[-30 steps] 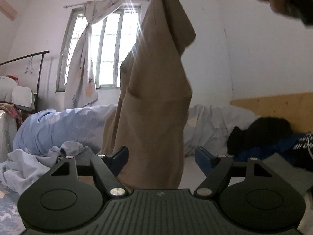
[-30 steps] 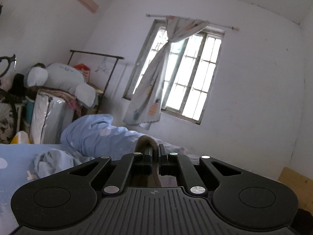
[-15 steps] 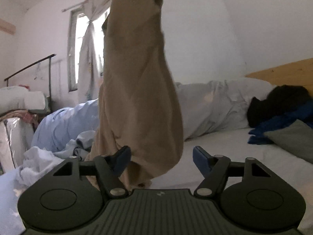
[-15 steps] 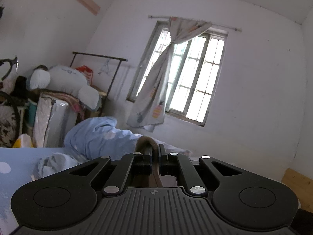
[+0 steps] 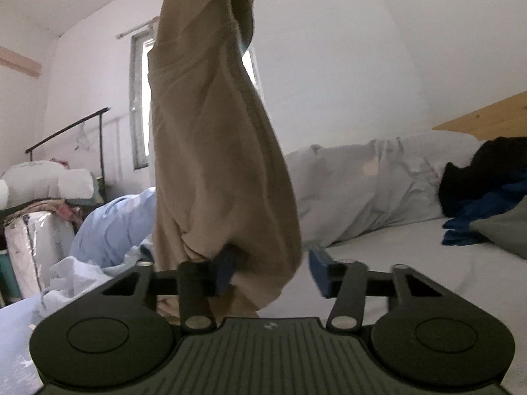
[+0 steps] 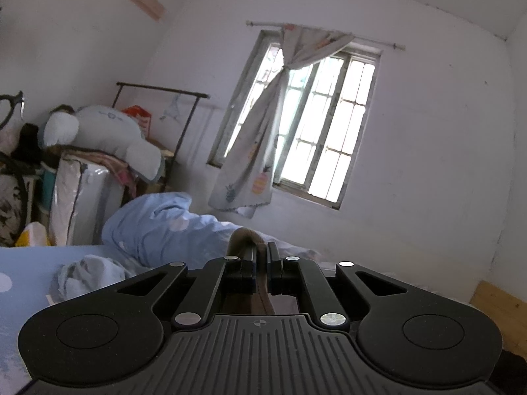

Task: Fold clothes

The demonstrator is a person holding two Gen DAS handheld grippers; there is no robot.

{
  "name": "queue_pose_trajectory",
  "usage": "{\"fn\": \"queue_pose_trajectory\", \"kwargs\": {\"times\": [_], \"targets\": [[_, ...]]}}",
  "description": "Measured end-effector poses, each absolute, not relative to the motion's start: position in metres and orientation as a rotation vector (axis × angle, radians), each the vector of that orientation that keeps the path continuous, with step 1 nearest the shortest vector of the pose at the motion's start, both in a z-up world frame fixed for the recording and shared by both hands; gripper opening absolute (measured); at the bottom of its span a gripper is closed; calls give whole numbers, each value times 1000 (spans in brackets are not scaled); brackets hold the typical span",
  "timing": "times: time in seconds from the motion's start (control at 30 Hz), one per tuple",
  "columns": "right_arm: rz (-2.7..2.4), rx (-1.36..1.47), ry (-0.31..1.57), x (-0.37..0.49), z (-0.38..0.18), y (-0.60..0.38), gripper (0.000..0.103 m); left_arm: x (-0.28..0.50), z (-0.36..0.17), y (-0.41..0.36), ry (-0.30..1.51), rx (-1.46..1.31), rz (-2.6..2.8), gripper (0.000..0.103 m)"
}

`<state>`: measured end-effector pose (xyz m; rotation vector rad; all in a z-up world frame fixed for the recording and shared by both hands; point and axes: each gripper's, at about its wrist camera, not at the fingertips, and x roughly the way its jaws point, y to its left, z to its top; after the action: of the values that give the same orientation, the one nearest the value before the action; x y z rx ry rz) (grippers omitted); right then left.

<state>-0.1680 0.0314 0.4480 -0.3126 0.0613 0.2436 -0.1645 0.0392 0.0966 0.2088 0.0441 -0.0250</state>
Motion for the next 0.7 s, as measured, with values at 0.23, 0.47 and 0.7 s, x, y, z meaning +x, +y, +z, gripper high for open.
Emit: {"fn": "queue_pose_trajectory", "kwargs": {"times": [0.23,0.47,0.7], "targets": [[196,-308,62,-160,447,8,7,-168,112,60,37,169,-2,10],[125,-240,65,-170,438,-36,7,-190,152,130,1,21,57,8],[115,-186,-13,-207,459,-67,7,-196,196,192,6,-53,67,7]]}}
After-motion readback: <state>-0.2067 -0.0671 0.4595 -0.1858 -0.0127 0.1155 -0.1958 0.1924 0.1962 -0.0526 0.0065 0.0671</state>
